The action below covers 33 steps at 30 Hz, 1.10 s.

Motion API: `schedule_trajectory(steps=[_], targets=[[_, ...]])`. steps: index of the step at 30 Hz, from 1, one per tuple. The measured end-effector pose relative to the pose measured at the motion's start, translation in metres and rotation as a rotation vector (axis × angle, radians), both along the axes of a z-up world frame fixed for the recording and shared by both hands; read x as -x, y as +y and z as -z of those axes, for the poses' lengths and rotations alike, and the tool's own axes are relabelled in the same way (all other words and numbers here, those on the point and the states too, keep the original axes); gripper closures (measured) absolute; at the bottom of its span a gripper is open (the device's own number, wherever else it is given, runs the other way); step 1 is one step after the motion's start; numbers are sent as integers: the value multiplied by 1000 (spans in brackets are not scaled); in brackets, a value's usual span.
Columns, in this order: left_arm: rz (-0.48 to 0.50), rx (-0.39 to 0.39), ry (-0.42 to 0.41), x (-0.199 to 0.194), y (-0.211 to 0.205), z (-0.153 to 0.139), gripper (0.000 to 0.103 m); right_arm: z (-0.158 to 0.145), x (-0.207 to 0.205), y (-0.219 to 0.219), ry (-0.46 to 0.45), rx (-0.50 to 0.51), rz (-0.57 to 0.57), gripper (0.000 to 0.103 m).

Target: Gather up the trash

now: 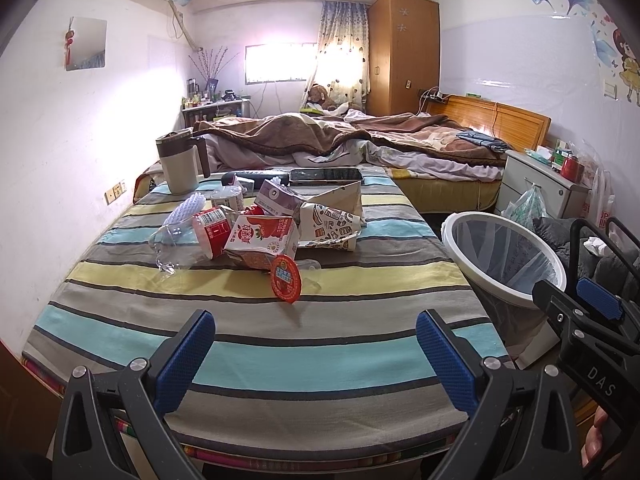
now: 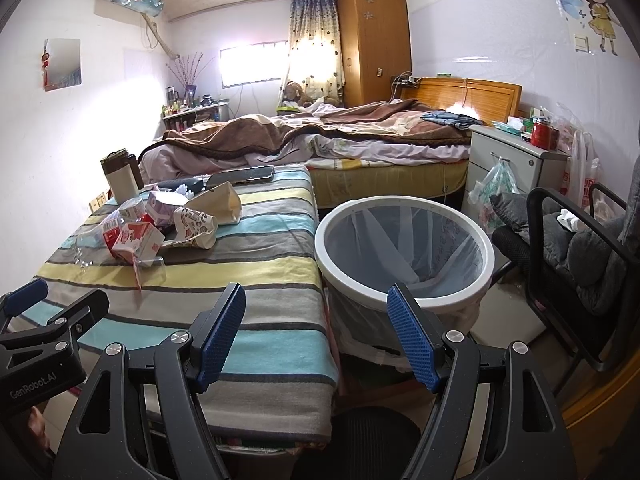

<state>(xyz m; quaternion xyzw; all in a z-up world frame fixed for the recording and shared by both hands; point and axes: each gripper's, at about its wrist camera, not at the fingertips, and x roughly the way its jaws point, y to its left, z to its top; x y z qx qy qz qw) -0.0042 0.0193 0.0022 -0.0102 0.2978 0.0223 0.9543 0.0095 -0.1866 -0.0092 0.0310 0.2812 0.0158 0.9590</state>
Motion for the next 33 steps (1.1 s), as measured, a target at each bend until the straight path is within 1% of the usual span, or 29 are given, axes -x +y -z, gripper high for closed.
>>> schedule_trajectory(steps=[16,19,21,23,27,29,31,33], targets=[[-4,2,2,1,5,-2,1,0,1,0,0,2,-1,28],[1,3,9,-1,7,2,1,1,-1,1,6,-1,-4,28],[-3,-2,24,-5,14,4,1,2,-4,4,17,-3,-8,28],[-17,-15,19,-8,23,6,1,3,-9,9,25,-2,-26,28],[-56,-24,41,-19,48,10,2,7,-23,29,32,15,-74,28],[-81,-18,41,-26,68,11,2,10,-33,40,42,16,-103,28],[-105,-12,44,-35,86,13,2,15,-45,49,64,-4,-136,28],[-123,-5,63,-44,102,16,2,19,-55,59,94,-24,-167,28]])
